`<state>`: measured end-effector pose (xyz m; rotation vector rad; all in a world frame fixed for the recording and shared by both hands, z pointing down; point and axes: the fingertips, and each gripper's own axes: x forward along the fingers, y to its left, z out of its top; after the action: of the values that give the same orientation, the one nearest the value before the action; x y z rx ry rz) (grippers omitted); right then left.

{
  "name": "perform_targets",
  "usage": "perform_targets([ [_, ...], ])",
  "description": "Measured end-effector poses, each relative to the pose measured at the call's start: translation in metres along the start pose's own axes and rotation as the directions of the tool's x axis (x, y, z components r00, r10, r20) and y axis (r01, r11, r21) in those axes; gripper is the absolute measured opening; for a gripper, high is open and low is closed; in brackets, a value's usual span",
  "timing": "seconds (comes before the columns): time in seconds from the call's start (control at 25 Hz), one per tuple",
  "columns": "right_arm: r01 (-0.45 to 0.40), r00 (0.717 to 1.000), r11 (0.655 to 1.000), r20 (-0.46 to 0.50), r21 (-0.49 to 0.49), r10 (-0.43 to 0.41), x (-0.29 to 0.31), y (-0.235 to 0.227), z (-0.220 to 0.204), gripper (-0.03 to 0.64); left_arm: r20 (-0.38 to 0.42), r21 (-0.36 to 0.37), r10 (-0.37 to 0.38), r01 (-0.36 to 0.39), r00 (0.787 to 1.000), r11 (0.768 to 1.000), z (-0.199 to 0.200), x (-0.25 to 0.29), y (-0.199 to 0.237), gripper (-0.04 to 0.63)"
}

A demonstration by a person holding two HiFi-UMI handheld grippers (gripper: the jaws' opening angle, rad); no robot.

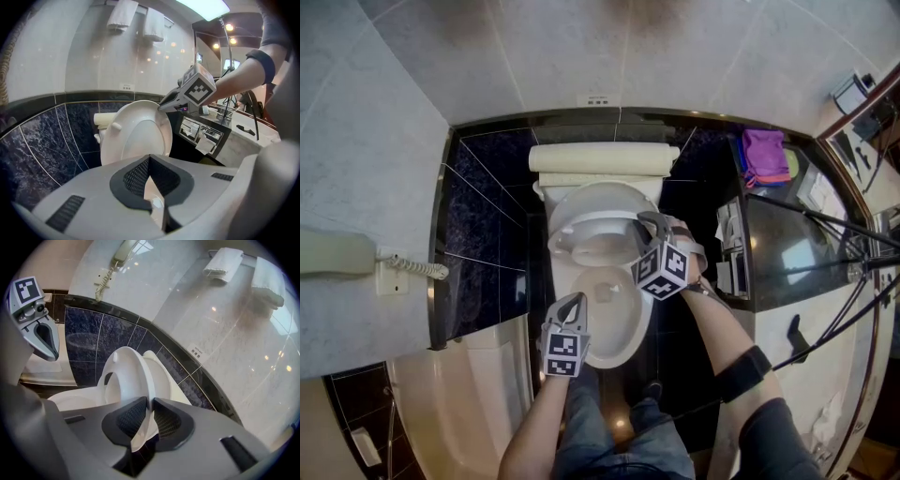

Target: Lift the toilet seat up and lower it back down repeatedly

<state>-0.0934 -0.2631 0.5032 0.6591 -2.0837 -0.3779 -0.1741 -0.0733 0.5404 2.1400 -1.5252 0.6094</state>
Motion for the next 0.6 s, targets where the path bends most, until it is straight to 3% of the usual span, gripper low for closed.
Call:
perform_targets([
  [0.6, -0.006, 0.996, 0.998, 0.093, -0.059, 0.011, -0.089, 0.111, -0.029, 0.074, -0.051, -0.061, 0.032, -0.035, 0.998, 0.998, -0.063, -0.017, -0.049, 0.000],
])
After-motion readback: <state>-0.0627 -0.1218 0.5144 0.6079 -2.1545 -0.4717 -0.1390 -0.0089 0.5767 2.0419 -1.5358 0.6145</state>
